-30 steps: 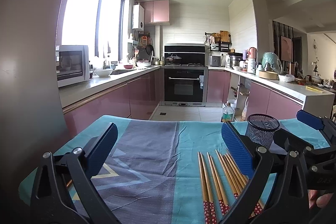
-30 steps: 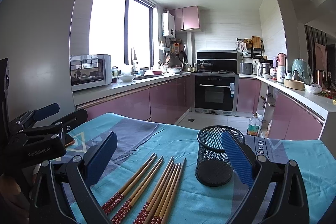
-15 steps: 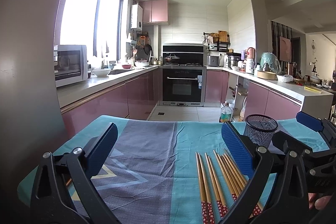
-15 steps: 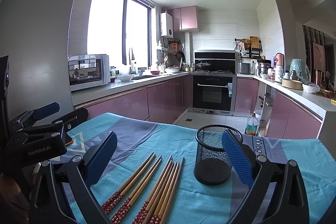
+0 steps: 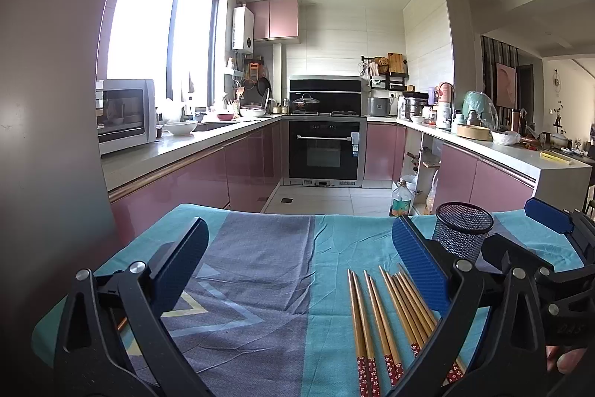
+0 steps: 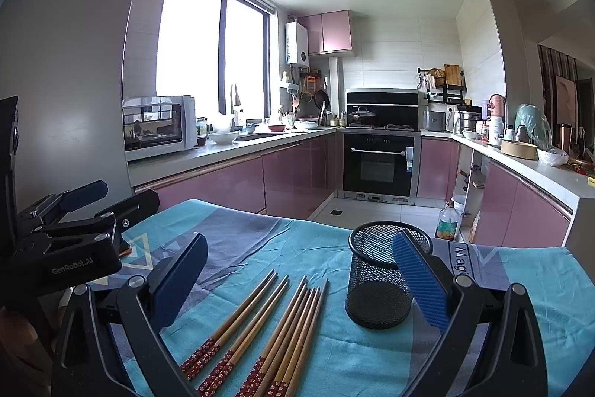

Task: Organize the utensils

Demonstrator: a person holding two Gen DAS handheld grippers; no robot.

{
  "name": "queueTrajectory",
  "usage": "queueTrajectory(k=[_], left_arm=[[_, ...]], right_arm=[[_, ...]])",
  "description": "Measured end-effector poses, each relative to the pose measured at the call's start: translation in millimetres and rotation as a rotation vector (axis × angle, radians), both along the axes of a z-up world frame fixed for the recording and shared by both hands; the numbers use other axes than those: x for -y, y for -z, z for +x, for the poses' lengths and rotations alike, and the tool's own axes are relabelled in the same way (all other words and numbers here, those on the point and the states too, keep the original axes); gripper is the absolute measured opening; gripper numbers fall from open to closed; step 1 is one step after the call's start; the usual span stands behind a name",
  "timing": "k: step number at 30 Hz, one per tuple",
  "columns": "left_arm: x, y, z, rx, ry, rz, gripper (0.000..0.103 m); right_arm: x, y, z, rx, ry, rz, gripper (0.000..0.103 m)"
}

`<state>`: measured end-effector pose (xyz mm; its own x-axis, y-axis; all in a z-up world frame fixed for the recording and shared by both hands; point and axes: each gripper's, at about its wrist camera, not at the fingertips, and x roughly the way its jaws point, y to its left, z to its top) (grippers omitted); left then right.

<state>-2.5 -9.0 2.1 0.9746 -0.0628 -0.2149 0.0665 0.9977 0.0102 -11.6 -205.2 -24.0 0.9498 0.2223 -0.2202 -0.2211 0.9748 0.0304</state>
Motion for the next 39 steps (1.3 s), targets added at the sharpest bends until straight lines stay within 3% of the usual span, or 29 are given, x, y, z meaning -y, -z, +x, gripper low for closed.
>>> queueTrajectory(k=[39], left_arm=[[0.6, -1.2, 0.2, 0.000, -0.001, 0.001, 0.097]], right_arm=[[2.0, 3.0, -3.3, 0.013, 0.001, 0.006, 0.096]])
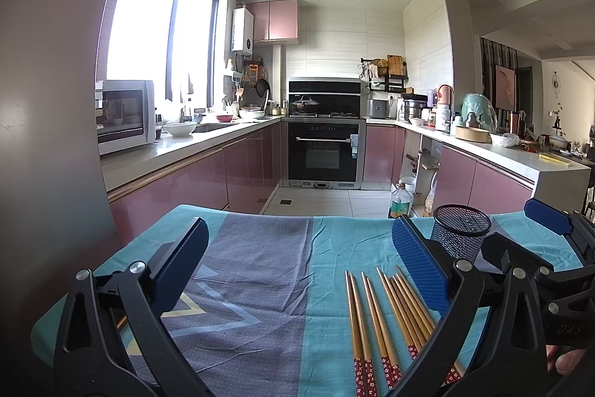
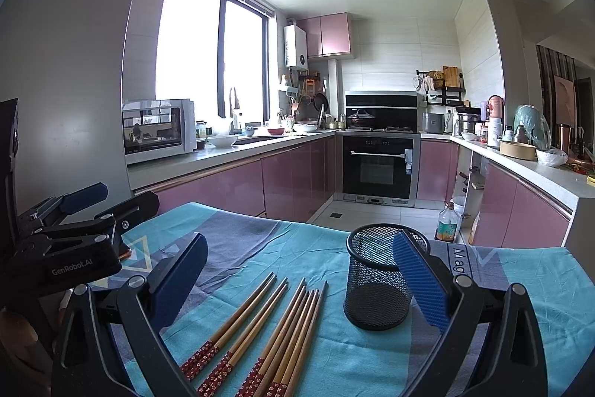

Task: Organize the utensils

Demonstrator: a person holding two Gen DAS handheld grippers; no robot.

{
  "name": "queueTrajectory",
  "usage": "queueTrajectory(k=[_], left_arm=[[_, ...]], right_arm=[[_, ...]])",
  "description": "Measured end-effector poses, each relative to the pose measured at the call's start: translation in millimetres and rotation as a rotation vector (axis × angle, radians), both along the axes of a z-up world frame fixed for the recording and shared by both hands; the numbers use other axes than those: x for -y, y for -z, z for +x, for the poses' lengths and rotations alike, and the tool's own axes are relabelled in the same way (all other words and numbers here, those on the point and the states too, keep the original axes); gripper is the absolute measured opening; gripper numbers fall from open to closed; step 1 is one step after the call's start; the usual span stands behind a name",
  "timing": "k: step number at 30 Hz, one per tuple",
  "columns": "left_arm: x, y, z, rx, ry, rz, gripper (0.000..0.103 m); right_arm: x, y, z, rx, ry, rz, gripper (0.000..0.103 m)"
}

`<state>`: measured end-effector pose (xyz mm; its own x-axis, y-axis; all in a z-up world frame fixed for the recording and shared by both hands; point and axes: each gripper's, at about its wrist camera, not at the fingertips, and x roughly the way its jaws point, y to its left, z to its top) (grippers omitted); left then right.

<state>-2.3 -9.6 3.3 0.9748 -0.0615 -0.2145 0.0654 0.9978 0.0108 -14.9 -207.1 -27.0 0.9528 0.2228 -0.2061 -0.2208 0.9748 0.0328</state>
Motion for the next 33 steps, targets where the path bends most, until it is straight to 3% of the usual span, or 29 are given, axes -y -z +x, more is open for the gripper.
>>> queueTrajectory(k=[33], left_arm=[[0.3, -0.3, -0.5, 0.000, -0.001, 0.000, 0.097]], right_arm=[[3.8, -0.5, -1.1, -0.005, -0.004, 0.002, 0.096]])
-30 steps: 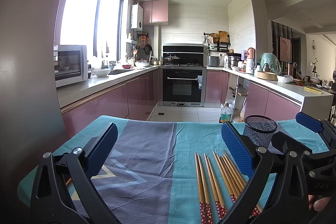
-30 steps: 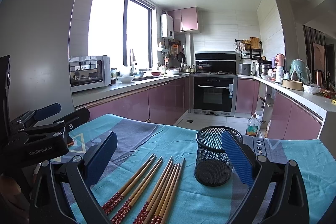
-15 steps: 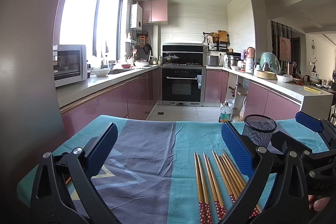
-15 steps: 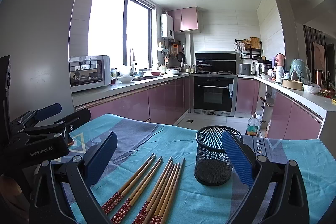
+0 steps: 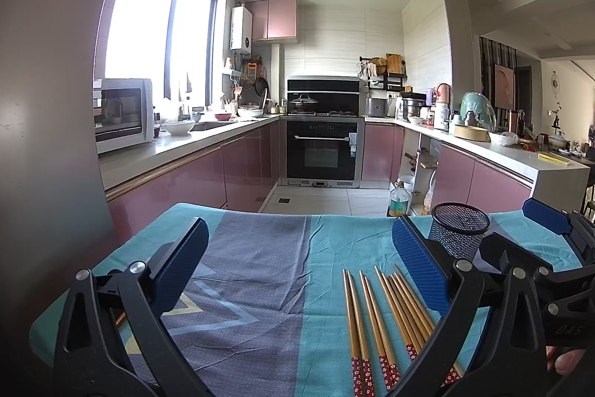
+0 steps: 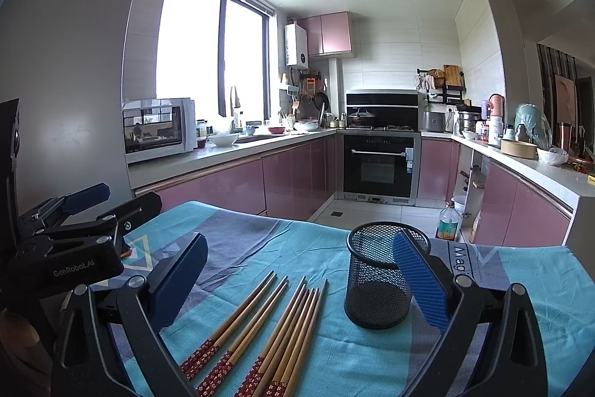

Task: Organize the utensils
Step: 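Lower the right gripper and close it on one chopstick while the left gripper grasps another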

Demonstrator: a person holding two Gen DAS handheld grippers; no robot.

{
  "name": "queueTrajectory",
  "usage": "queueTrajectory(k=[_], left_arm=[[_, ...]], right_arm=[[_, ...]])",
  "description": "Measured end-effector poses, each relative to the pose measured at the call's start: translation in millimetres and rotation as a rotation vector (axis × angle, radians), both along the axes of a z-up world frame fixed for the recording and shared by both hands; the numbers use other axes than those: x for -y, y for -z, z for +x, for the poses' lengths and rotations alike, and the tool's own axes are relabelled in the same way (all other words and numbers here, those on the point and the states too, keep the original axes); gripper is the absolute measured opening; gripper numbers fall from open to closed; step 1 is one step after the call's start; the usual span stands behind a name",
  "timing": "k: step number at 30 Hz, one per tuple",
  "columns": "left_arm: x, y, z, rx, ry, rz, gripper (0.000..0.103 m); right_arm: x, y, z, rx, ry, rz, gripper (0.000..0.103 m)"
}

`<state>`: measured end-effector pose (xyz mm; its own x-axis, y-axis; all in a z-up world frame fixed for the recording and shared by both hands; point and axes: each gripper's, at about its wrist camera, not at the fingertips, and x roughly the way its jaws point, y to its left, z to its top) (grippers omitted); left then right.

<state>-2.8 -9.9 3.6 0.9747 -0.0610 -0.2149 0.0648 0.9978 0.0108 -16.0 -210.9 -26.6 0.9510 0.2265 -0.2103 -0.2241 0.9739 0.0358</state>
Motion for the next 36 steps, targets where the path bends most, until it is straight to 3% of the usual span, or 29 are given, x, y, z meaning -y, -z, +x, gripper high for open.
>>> queueTrajectory(k=[7, 14, 18, 24, 29, 36], left_arm=[[1, 1, 3, -0.017, 0.007, 0.000, 0.097], [5, 19, 25, -0.183, 0.086, 0.017, 0.097], [10, 39, 46, -0.309, 0.114, 0.052, 0.097], [18, 67, 69, -0.412, 0.138, 0.100, 0.093], [21, 87, 89, -0.516, 0.165, 0.112, 0.078], [25, 106, 106, -0.590, 0.204, 0.125, 0.072]], right_arm=[[2, 0, 3, -0.021, -0.016, 0.001, 0.096], [11, 18, 21, -0.197, -0.019, -0.026, 0.095], [15, 34, 34, -0.331, -0.023, -0.045, 0.083], [11, 61, 54, -0.496, -0.041, -0.062, 0.059], [1, 71, 64, -0.559, -0.053, -0.092, 0.041], [2, 79, 78, -0.625, -0.060, -0.086, 0.031]])
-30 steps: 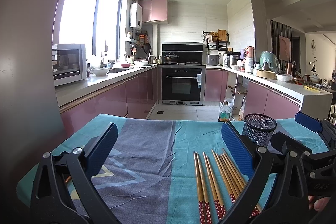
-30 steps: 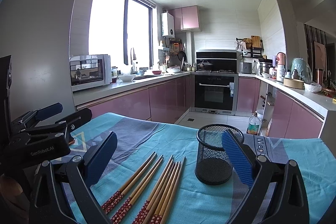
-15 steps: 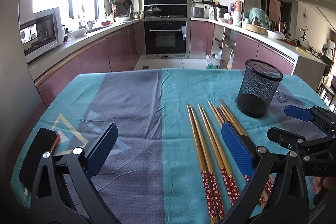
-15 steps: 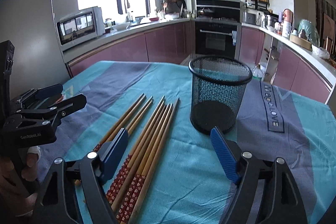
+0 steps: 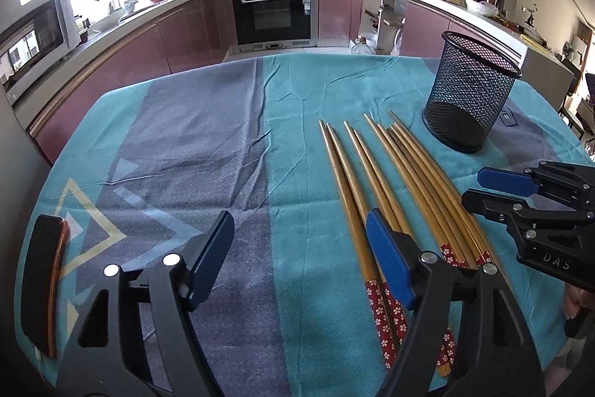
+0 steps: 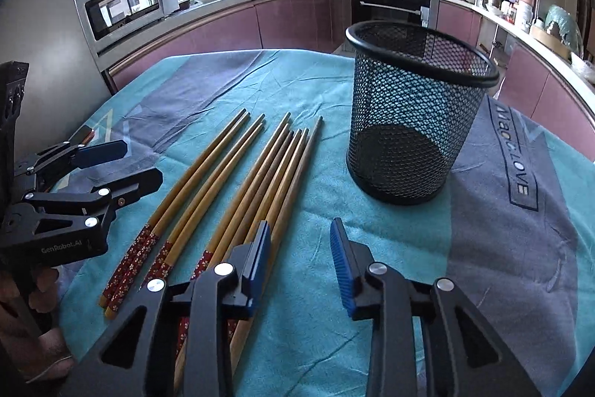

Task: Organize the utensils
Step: 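Lower the right gripper and close it on one chopstick while the left gripper grasps another, then lift the right gripper's chopstick into the mesh cup while the left gripper inserts its chopstick too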

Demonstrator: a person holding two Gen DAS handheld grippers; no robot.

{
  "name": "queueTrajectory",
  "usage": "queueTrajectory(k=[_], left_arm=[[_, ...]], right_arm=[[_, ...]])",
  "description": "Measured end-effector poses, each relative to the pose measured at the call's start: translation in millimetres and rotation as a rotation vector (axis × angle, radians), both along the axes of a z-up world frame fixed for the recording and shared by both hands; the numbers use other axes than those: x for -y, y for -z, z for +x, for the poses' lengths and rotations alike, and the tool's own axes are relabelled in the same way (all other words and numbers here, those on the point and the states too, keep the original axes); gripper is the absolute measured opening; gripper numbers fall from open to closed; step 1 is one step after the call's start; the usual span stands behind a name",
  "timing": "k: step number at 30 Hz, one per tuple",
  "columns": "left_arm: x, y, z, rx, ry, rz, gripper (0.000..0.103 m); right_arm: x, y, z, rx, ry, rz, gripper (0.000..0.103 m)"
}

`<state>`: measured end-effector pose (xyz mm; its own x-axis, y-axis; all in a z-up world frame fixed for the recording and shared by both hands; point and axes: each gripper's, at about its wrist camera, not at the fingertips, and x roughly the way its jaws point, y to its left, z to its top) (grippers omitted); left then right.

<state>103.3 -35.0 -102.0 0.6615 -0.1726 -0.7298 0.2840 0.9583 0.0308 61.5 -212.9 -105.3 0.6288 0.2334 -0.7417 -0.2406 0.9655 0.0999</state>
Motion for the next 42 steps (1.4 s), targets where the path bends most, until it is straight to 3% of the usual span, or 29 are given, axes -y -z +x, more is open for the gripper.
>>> queueTrajectory(k=[14, 20, 22, 28, 34, 42], left_arm=[[25, 23, 36, -0.085, 0.057, 0.035, 0.065], [33, 22, 51, -0.098, 0.070, 0.022, 0.048], [36, 22, 54, -0.100, 0.069, 0.009, 0.039], [35, 22, 61, -0.118, 0.056, -0.042, 0.012], [31, 16, 62, -0.123, 0.046, -0.088, 0.008], [20, -22, 47, -0.071, 0.092, -0.179, 0.008]], right_arm=[[-7, 2, 18, -0.043, -0.023, -0.060, 0.029], [-14, 2, 28, -0.047, -0.042, -0.072, 0.018], [-14, 2, 30, -0.056, -0.049, -0.056, 0.012], [-10, 2, 31, -0.062, -0.047, -0.017, 0.007], [-2, -6, 26, -0.044, -0.054, 0.034, 0.005], [10, -38, 13, 0.043, -0.072, 0.109, 0.005]])
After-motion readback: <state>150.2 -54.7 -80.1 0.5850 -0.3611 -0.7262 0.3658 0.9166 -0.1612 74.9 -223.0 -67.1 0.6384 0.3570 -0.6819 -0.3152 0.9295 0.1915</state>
